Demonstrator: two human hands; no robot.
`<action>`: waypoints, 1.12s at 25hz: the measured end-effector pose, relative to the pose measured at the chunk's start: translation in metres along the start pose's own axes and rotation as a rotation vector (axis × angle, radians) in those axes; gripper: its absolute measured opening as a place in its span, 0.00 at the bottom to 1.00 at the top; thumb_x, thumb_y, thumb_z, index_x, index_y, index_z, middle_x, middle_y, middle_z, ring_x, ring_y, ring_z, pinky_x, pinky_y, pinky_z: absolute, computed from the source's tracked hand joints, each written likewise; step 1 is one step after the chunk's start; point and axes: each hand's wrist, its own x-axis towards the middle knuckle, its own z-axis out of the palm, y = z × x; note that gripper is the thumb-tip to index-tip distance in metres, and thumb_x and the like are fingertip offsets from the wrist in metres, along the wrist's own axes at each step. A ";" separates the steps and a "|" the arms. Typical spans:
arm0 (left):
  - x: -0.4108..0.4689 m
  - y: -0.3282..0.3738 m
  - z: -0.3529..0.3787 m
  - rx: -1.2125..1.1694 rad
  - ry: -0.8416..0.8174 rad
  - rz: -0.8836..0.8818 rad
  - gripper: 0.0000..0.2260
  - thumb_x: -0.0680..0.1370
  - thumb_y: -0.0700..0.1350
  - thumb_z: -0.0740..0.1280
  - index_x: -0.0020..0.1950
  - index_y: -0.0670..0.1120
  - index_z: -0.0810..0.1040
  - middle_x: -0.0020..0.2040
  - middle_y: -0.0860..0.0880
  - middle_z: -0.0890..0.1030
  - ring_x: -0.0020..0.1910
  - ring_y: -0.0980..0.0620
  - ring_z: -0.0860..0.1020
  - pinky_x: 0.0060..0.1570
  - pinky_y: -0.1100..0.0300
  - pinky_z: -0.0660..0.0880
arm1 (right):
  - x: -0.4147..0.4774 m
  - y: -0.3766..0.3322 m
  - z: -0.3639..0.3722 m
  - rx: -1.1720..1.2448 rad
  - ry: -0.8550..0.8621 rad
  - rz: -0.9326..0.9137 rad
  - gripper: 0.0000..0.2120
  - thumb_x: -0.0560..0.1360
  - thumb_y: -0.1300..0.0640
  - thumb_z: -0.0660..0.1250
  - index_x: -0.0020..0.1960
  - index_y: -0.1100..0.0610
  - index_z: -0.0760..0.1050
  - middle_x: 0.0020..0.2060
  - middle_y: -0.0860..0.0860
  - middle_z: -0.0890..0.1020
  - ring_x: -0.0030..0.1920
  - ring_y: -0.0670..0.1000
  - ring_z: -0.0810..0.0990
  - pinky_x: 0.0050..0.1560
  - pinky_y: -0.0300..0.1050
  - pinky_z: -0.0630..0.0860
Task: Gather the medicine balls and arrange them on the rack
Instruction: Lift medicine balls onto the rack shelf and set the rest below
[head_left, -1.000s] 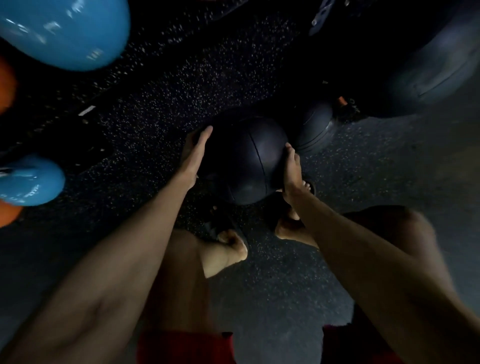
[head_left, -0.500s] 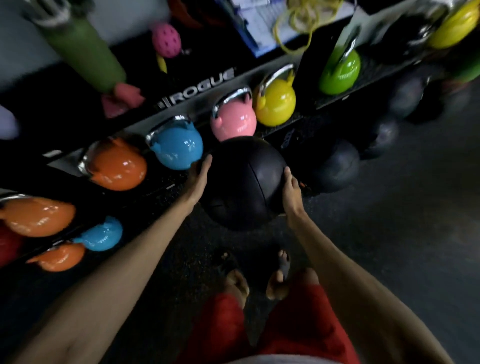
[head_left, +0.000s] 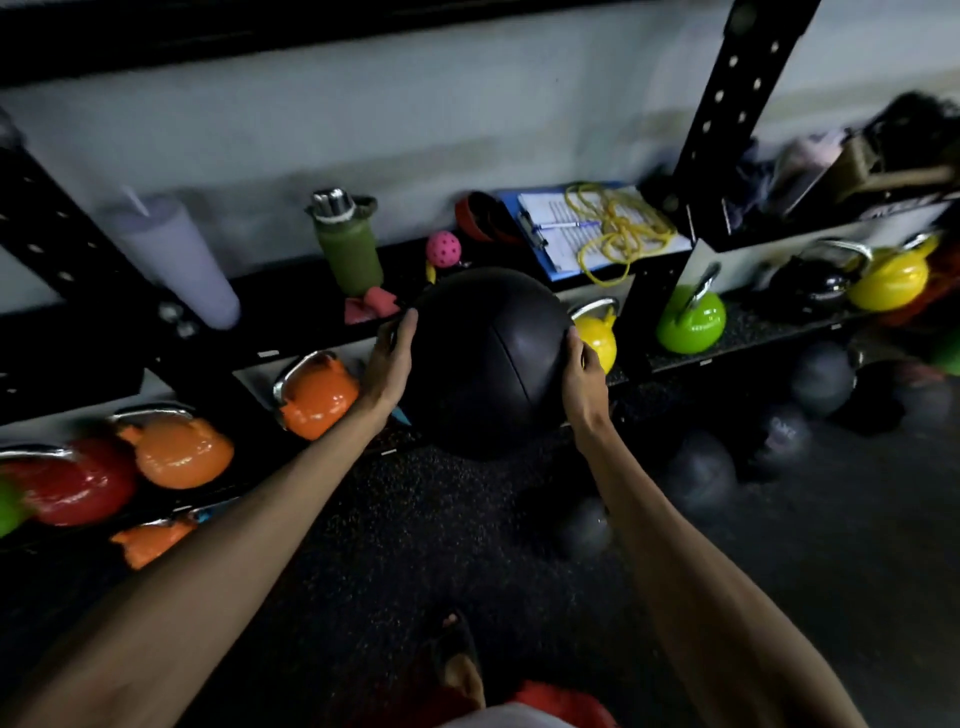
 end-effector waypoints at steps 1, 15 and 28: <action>-0.004 0.012 -0.007 -0.011 0.031 0.010 0.24 0.83 0.60 0.56 0.72 0.46 0.72 0.71 0.45 0.75 0.71 0.46 0.71 0.75 0.48 0.62 | -0.002 -0.013 0.001 0.002 -0.007 -0.045 0.28 0.82 0.38 0.54 0.72 0.56 0.72 0.68 0.56 0.77 0.70 0.57 0.73 0.70 0.50 0.68; -0.069 0.216 -0.145 -0.280 0.453 0.319 0.27 0.68 0.75 0.58 0.58 0.62 0.77 0.53 0.61 0.81 0.54 0.61 0.78 0.53 0.65 0.73 | -0.043 -0.266 0.035 0.069 -0.184 -0.590 0.29 0.78 0.32 0.55 0.67 0.51 0.74 0.61 0.54 0.81 0.64 0.55 0.77 0.66 0.49 0.71; -0.012 0.309 -0.291 -0.416 0.761 0.440 0.26 0.77 0.67 0.59 0.69 0.54 0.74 0.65 0.51 0.78 0.63 0.50 0.76 0.69 0.49 0.71 | -0.051 -0.412 0.181 0.272 -0.464 -0.900 0.28 0.77 0.34 0.60 0.72 0.47 0.65 0.60 0.45 0.77 0.64 0.49 0.76 0.66 0.45 0.72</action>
